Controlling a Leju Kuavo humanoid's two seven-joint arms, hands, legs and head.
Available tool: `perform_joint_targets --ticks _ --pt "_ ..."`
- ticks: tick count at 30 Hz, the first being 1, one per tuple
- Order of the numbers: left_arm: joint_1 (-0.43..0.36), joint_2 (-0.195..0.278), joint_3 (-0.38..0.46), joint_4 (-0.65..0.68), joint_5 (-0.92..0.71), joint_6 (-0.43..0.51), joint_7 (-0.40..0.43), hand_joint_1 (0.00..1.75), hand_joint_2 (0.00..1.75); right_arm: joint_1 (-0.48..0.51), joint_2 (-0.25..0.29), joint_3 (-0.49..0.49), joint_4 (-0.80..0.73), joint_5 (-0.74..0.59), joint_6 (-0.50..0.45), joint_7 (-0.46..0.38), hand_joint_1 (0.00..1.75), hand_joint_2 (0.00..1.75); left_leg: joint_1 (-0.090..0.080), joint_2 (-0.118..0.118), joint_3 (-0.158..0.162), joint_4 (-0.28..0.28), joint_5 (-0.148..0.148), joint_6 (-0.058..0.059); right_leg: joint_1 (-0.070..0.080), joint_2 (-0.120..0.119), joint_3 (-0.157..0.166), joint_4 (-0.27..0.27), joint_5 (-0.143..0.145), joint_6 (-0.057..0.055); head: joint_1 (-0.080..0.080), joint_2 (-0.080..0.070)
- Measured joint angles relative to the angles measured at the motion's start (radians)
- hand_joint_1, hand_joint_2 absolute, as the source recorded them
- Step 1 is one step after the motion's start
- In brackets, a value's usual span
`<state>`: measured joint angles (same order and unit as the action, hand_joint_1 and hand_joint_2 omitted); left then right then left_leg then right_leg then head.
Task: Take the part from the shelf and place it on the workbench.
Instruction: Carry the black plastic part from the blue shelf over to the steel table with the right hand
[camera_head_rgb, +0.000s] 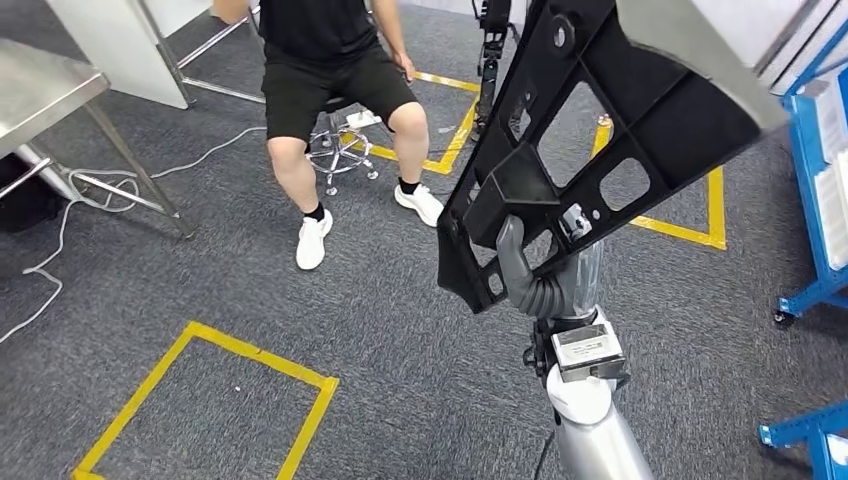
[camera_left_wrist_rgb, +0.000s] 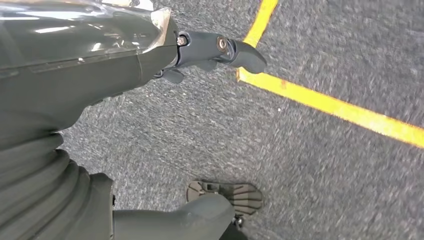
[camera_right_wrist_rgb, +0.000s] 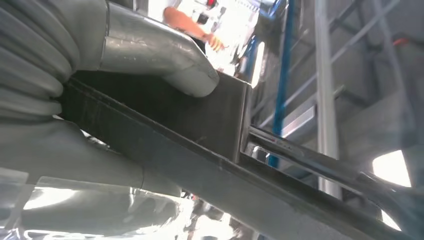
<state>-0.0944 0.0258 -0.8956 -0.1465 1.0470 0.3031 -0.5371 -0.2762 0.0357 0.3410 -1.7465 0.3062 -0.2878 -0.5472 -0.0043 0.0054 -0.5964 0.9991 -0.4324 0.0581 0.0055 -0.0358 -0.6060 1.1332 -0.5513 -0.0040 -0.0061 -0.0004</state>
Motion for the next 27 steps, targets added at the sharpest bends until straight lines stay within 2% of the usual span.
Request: perform_joint_targets --ticks 1,2,3,4,5,6,7,8,9,10,12,13,14,16,17,18,19,20,21,23,24,25,27 --pt "-0.002 0.0 -0.001 0.0 -0.001 0.003 -0.001 0.0 1.75 -0.002 -0.003 -0.002 0.003 -0.004 -0.001 0.0 1.75 1.75 0.002 -0.014 0.0 -0.001 0.001 0.002 -0.004 0.02 -0.032 0.067 -0.026 -0.001 0.001 0.0" --pt "-0.004 0.0 -0.002 0.0 -0.001 0.006 0.0 0.0 1.75 -0.002 -0.008 -0.004 0.008 -0.009 -0.002 0.0 1.75 1.75 0.002 -0.028 0.0 -0.001 0.002 0.004 -0.008 0.028 -0.063 0.126 -0.044 0.0 0.002 0.0" --pt "-0.004 0.0 -0.004 0.0 -0.002 0.011 0.001 0.0 1.75 -0.001 -0.013 -0.005 0.013 -0.013 -0.004 0.0 1.75 1.75 0.003 -0.043 0.0 -0.001 0.002 0.003 -0.012 0.031 -0.085 0.162 -0.051 0.006 0.002 0.0" --pt "-0.004 0.0 -0.004 0.0 -0.002 0.015 0.003 0.0 1.75 -0.001 -0.017 -0.005 0.018 -0.017 -0.007 -0.001 1.75 1.75 0.005 -0.058 0.001 0.0 0.002 0.002 -0.016 0.032 -0.089 0.16 -0.041 0.016 0.003 0.0" --pt "-0.004 0.0 -0.004 0.0 -0.001 0.018 0.005 0.0 1.75 0.0 -0.02 -0.006 0.022 -0.02 -0.011 -0.002 1.75 1.75 0.007 -0.072 0.001 0.002 0.0 0.0 -0.021 0.034 -0.075 0.119 -0.017 0.028 0.003 0.0" --pt "-0.003 0.0 -0.004 0.0 -0.001 0.021 0.006 0.0 1.75 0.0 -0.022 -0.006 0.024 -0.022 -0.014 -0.003 1.75 1.75 0.01 -0.087 0.002 0.006 -0.002 -0.004 -0.028 0.046 -0.046 0.05 0.016 0.042 0.003 0.0" --pt "-0.003 0.0 -0.005 0.0 -0.001 0.022 0.007 0.0 1.75 -0.001 -0.025 -0.006 0.027 -0.023 -0.016 -0.004 1.75 1.75 0.011 -0.1 0.0 0.012 -0.006 -0.011 -0.034 0.064 -0.019 -0.015 0.044 0.051 0.003 0.0" --pt "-0.003 0.001 -0.005 0.0 -0.001 0.024 0.007 0.0 1.75 -0.001 -0.026 -0.006 0.028 -0.024 -0.017 -0.004 1.75 1.75 0.011 -0.112 -0.003 0.018 -0.01 -0.018 -0.038 0.077 0.003 -0.066 0.065 0.053 0.004 0.0" --pt "-0.003 0.001 -0.005 0.0 -0.001 0.026 0.008 0.0 1.75 0.0 -0.028 -0.006 0.03 -0.024 -0.017 -0.005 1.75 1.75 0.011 -0.121 -0.007 0.022 -0.013 -0.026 -0.039 0.087 0.014 -0.091 0.073 0.05 0.004 0.0" --pt "-0.001 0.001 -0.005 0.0 -0.001 0.028 0.008 0.0 1.75 0.0 -0.029 -0.006 0.031 -0.024 -0.018 -0.006 1.75 1.75 0.011 -0.128 -0.011 0.023 -0.013 -0.033 -0.037 0.087 0.016 -0.095 0.074 0.042 0.004 0.0" --pt "0.003 0.002 -0.006 0.001 -0.001 0.035 0.012 0.0 1.75 -0.001 -0.029 -0.006 0.032 -0.024 -0.021 -0.006 1.75 1.75 0.017 -0.134 -0.016 0.022 -0.013 -0.044 -0.036 0.069 0.02 -0.1 0.077 0.026 0.003 0.0" --pt "0.005 0.001 -0.008 0.001 -0.001 0.038 0.014 0.0 1.75 -0.002 -0.029 -0.006 0.032 -0.025 -0.023 -0.005 1.75 1.75 0.018 -0.12 -0.021 0.031 -0.02 -0.049 -0.038 0.059 0.022 -0.103 0.078 0.019 0.002 0.0" --pt "0.005 0.001 -0.01 0.001 0.0 0.042 0.015 0.0 1.75 -0.003 -0.028 -0.006 0.033 -0.026 -0.025 -0.005 1.75 1.75 0.018 -0.095 -0.033 0.059 -0.036 -0.053 -0.038 0.049 0.026 -0.106 0.078 0.011 -0.001 0.0" --pt "0.002 0.0 -0.014 0.001 0.001 0.049 0.013 0.0 1.75 -0.004 -0.027 -0.007 0.036 -0.027 -0.03 -0.005 1.75 1.75 0.018 -0.036 -0.089 0.171 -0.09 -0.06 -0.034 0.027 0.031 -0.108 0.075 -0.001 -0.006 0.0" --pt "0.002 0.0 -0.016 0.001 0.001 0.051 0.012 0.0 1.75 -0.004 -0.028 -0.008 0.04 -0.028 -0.032 -0.005 1.75 1.75 0.019 -0.02 -0.125 0.236 -0.115 -0.063 -0.031 0.015 0.032 -0.107 0.073 -0.005 -0.007 0.0" --pt "0.002 0.0 -0.018 0.001 0.002 0.053 0.01 0.0 1.75 -0.004 -0.028 -0.008 0.043 -0.028 -0.033 -0.004 1.75 1.75 0.02 -0.013 -0.153 0.282 -0.128 -0.064 -0.028 0.003 0.033 -0.107 0.071 -0.007 -0.007 0.0" --pt "0.002 -0.001 -0.02 0.001 0.002 0.054 0.009 0.0 1.75 -0.004 -0.027 -0.008 0.047 -0.028 -0.033 -0.004 1.75 1.75 0.02 -0.009 -0.164 0.296 -0.122 -0.063 -0.026 -0.009 0.033 -0.107 0.069 -0.009 -0.007 0.0" --pt "0.002 -0.002 -0.021 0.001 0.002 0.055 0.009 0.0 1.75 -0.004 -0.027 -0.008 0.05 -0.029 -0.034 -0.004 1.75 1.75 0.02 -0.006 -0.155 0.271 -0.1 -0.061 -0.024 -0.019 0.035 -0.107 0.067 -0.01 -0.007 0.0" --pt "0.002 -0.002 -0.021 0.001 0.003 0.055 0.008 0.0 1.75 -0.005 -0.027 -0.008 0.053 -0.029 -0.034 -0.004 1.75 1.75 0.019 0.002 -0.127 0.212 -0.066 -0.057 -0.023 -0.03 0.038 -0.107 0.064 -0.01 -0.007 0.0" --pt "0.001 -0.002 -0.021 0.001 0.004 0.057 0.007 0.0 1.75 -0.007 -0.027 -0.008 0.056 -0.029 -0.034 -0.004 1.75 1.75 0.011 0.038 -0.06 0.082 -0.015 -0.046 -0.017 -0.049 0.045 -0.108 0.057 -0.005 -0.007 0.0" --pt "0.0 -0.002 -0.021 0.001 0.005 0.057 0.007 0.0 1.75 -0.009 -0.027 -0.008 0.057 -0.029 -0.034 -0.004 1.75 1.75 0.006 0.051 -0.04 0.044 -0.004 -0.04 -0.014 -0.057 0.048 -0.108 0.054 -0.001 -0.007 0.0" --pt "-0.002 -0.002 -0.021 0.001 0.005 0.057 0.006 0.0 1.75 -0.01 -0.027 -0.008 0.057 -0.029 -0.034 -0.004 1.75 1.75 0.001 0.055 -0.034 0.03 -0.004 -0.035 -0.012 -0.066 0.05 -0.11 0.052 0.004 -0.006 0.0" --pt "-0.002 -0.002 -0.021 0.001 0.005 0.058 0.006 0.0 1.75 -0.012 -0.026 -0.008 0.059 -0.03 -0.034 -0.004 1.75 1.75 -0.002 0.032 -0.032 0.025 -0.002 -0.026 -0.009 -0.085 0.055 -0.114 0.048 0.013 -0.007 0.0"
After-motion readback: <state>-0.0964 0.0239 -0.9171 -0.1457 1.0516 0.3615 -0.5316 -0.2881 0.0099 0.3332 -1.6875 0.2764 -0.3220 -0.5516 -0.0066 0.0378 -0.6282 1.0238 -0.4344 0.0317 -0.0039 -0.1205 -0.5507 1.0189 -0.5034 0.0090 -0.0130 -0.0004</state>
